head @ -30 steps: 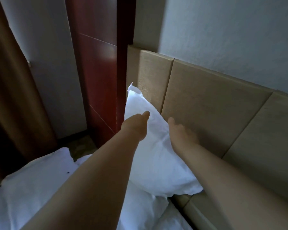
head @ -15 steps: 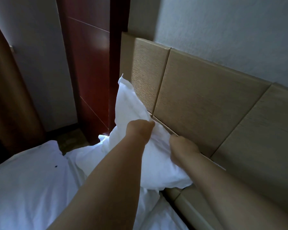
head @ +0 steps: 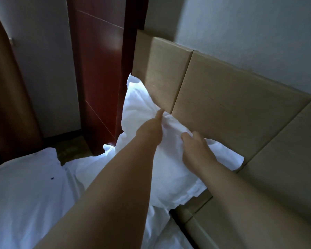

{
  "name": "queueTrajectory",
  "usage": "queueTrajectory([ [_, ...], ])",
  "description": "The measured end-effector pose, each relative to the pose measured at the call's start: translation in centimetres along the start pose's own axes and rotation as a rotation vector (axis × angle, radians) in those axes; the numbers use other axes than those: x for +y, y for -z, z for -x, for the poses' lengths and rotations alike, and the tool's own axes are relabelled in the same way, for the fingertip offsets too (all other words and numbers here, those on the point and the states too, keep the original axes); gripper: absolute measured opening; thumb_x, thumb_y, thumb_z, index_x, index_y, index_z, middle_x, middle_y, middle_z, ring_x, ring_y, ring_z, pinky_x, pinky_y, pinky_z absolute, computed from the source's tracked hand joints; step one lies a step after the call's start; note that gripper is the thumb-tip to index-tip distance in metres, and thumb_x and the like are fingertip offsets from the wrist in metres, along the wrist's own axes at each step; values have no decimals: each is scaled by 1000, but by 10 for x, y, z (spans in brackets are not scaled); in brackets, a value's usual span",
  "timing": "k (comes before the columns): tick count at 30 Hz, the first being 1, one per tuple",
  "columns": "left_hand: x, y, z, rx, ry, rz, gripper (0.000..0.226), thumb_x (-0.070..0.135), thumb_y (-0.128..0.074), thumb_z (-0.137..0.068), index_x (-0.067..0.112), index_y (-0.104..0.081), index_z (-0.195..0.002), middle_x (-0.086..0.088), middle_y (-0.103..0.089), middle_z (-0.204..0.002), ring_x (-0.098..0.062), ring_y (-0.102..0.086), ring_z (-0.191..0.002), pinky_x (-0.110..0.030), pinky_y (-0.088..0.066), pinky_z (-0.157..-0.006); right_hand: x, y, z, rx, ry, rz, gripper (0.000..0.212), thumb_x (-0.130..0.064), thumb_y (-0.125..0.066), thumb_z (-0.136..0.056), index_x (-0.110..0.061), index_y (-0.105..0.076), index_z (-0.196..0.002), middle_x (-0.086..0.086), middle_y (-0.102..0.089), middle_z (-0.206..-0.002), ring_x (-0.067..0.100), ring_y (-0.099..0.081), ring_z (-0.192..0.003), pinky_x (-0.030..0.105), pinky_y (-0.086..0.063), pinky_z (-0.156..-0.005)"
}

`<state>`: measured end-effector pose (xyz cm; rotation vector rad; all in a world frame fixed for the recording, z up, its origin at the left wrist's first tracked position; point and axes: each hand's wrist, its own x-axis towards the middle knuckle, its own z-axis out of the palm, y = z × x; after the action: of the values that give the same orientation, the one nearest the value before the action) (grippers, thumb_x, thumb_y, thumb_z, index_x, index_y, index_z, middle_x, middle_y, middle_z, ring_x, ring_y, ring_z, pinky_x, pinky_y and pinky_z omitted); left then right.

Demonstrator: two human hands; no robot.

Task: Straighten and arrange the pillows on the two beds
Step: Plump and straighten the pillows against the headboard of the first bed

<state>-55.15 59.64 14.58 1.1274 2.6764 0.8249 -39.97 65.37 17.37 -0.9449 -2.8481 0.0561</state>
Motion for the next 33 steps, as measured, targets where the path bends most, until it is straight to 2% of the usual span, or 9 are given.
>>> queueTrajectory([
  [3, -5, -8, 6, 3, -87, 129, 86, 17, -56, -94, 38, 4, -152, -13, -62, -116, -24, -64, -96, -40, -53, -90, 4, -2, 0, -11, -47, 37, 42, -15, -38, -97, -20, -32, -139, 12, -32, -139, 30, -35, -127, 36, -40, -94],
  [7, 0, 2, 17, 16, -250, 68, 94, 22, -65, -90, 37, 3, -152, -4, -34, -153, -28, -52, -125, -43, -46, -100, 0, 2, -1, 4, -164, 14, 61, -12, -46, -89, -13, -22, -145, 16, -29, -142, 31, -33, -129, 37, -37, -100],
  [10, 12, 9, 21, -57, -304, -35, 96, 22, -66, -89, 39, 4, -151, -3, -33, -155, -29, -47, -130, -44, -44, -102, -1, 8, 0, 2, -235, -1, 66, -20, -47, -90, -8, -18, -148, 17, -24, -148, 33, -29, -134, 40, -35, -106],
  [13, 30, 10, 31, -85, -337, -103, 89, 23, -64, -91, 35, -2, -153, -1, -31, -156, -28, -44, -133, -42, -45, -101, 1, 18, 9, 17, -174, -8, 60, -26, -49, -93, -12, -25, -145, 16, -28, -147, 31, -32, -134, 40, -38, -104],
  [17, 50, 10, 63, 26, -265, -123, 75, 23, -61, -93, 28, -15, -153, 2, -29, -157, -25, -42, -136, -40, -43, -102, 10, 27, 35, 88, 5, 25, 52, -31, -53, -93, -17, -36, -139, 12, -40, -142, 26, -42, -129, 35, -41, -102],
  [20, 62, 11, 99, 16, -217, -178, 74, 22, -60, -92, 26, -18, -152, 3, -26, -157, -24, -38, -138, -39, -42, -104, 17, 40, 63, 59, 24, 10, 50, -29, -54, -93, -18, -38, -139, 10, -40, -143, 26, -44, -127, 37, -42, -102],
  [24, 99, 20, 158, -14, -144, -239, 73, 18, -59, -92, 27, -17, -152, 4, -26, -157, -24, -44, -133, -31, -45, -93, 44, 62, 114, 75, 58, -107, 50, -22, -52, -91, -21, -37, -139, 6, -43, -140, 27, -52, -118, 38, -49, -92],
  [27, 143, 25, 211, -4, -76, -260, 68, 15, -60, -91, 26, -25, -149, 0, -37, -152, -25, -53, -124, -25, -44, -80, 77, 86, 166, 75, 96, -175, 42, -18, -46, -88, -19, -45, -130, 6, -52, -127, 28, -55, -110, 38, -50, -85],
  [33, 224, 15, 339, -157, 26, -392, 61, 18, -56, -89, 30, -30, -144, -1, -55, -130, -21, -56, -113, -28, -44, -76, 132, 119, 286, -57, 191, -227, 39, -19, -41, -86, -17, -49, -124, 8, -56, -123, 30, -55, -109, 34, -47, -78],
])
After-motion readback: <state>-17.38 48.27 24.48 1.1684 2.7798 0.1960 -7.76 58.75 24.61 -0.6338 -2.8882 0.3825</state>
